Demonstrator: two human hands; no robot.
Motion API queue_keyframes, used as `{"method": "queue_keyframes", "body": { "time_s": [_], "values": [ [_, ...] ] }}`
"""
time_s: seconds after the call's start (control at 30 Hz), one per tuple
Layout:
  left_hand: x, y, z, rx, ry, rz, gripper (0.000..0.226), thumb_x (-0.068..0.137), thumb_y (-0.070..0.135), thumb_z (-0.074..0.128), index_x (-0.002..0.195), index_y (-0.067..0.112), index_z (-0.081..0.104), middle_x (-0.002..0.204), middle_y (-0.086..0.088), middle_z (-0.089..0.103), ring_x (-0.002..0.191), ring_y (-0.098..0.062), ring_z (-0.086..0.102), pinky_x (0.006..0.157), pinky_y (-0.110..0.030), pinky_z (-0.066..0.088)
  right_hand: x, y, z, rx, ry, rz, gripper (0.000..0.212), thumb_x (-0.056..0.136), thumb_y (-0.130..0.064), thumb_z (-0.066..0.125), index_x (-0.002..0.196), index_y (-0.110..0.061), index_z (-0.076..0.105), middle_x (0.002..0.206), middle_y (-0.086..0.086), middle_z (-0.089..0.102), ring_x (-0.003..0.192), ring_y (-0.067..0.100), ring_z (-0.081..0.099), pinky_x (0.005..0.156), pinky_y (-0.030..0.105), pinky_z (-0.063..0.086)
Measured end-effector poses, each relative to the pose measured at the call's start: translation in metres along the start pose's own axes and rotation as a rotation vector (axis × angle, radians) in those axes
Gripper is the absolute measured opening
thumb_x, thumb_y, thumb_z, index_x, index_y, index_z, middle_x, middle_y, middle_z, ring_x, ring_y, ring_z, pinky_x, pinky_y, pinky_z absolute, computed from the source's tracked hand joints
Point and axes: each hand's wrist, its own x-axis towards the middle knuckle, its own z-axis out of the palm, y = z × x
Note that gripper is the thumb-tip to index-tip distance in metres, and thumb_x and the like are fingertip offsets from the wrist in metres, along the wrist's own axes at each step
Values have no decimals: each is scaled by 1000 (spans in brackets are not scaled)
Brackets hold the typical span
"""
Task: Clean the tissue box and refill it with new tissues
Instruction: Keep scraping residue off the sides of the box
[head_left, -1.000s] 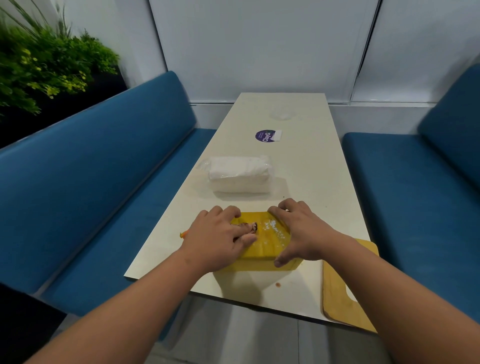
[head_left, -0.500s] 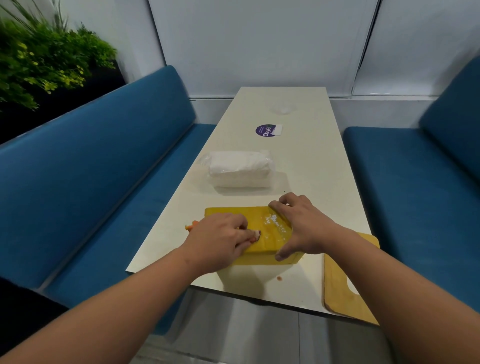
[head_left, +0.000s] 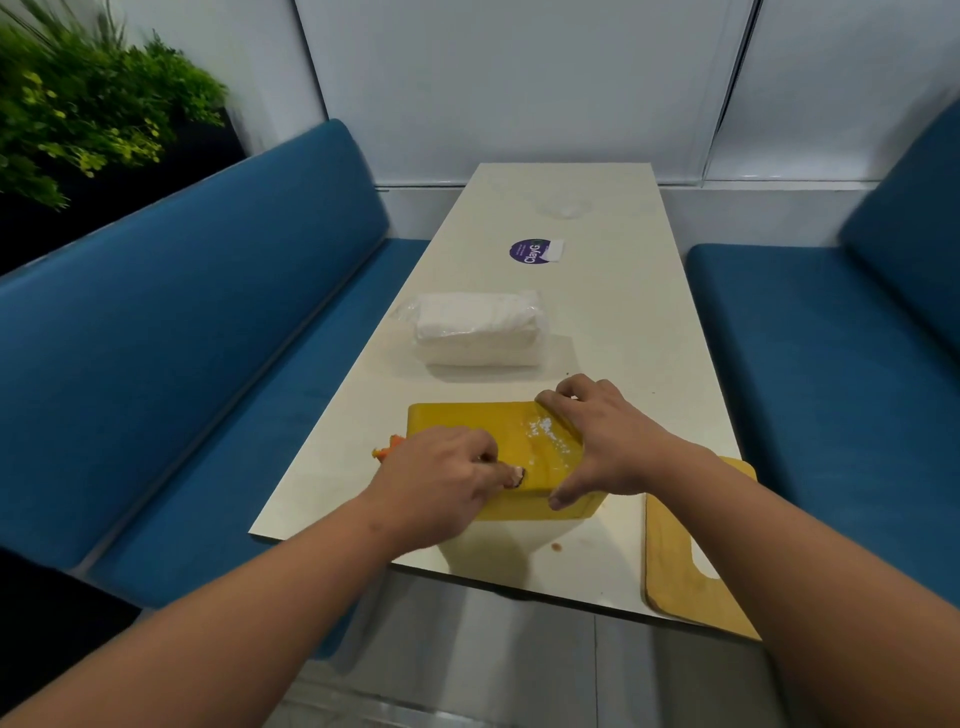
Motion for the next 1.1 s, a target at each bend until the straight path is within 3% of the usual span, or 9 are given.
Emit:
{"method": "queue_keyframes", "body": {
  "time_s": [0.13, 0.27, 0.43, 0.57, 0.7, 0.9, 1.0, 1.1],
  "values": [
    [-17, -18, -4, 29, 99, -236, 32, 94, 36, 47, 99, 24, 77, 79, 0, 59, 55, -23, 54, 45, -32, 46, 1, 1, -1, 13, -10, -6, 119, 57, -62, 83, 152, -31, 18, 143, -7, 23, 130, 18, 23, 105, 32, 32],
    [-20, 12, 6, 52, 164, -413, 17, 84, 22, 64, 94, 17, 77, 71, -4, 54, 49, -24, 49, 39, -31, 43, 2, 1, 0, -2, -12, -14, 119, 57, -62, 83, 152, -30, 18, 143, -7, 23, 129, 18, 24, 105, 32, 32],
    [14, 70, 27, -6, 199, -390, 12, 80, 21, 67, 88, 15, 74, 70, -5, 54, 50, -23, 49, 41, -28, 38, 2, 1, 3, -8, 23, -27, 116, 56, -60, 83, 150, -29, 23, 140, -6, 27, 125, 19, 27, 103, 28, 32],
    [4, 50, 20, 16, 162, -481, 16, 78, 19, 75, 93, 21, 76, 72, -3, 55, 53, -23, 53, 43, -27, 41, 3, 3, 1, -6, 17, -32, 118, 54, -61, 84, 150, -29, 22, 140, -6, 26, 126, 19, 27, 104, 30, 33],
    [-14, 20, 7, 20, 156, -858, 21, 94, 28, 56, 107, 27, 72, 84, -2, 54, 64, -24, 54, 55, -32, 47, 2, 4, 0, -8, 1, -33, 120, 56, -64, 83, 151, -31, 18, 143, -6, 24, 129, 19, 25, 105, 33, 32],
    [24, 59, 11, -10, 2, -609, 29, 99, 35, 44, 120, 30, 64, 99, -1, 53, 83, -23, 56, 64, -33, 44, 2, 2, 1, -24, 26, -36, 118, 54, -62, 83, 150, -30, 22, 141, -5, 26, 126, 19, 26, 103, 30, 33],
    [20, 31, 4, 27, -64, -749, 33, 100, 34, 38, 126, 39, 58, 105, 4, 49, 90, -20, 55, 70, -31, 43, 2, 3, 1, -11, 26, -42, 118, 55, -63, 83, 150, -31, 21, 142, -6, 25, 127, 19, 26, 103, 32, 33],
    [15, 5, -3, 91, -69, -915, 34, 100, 30, 36, 122, 40, 61, 99, 4, 46, 80, -16, 50, 65, -29, 39, 1, 5, 1, 8, 31, -46, 119, 55, -63, 84, 150, -31, 21, 143, -6, 25, 127, 18, 25, 104, 32, 33]
  ]
}}
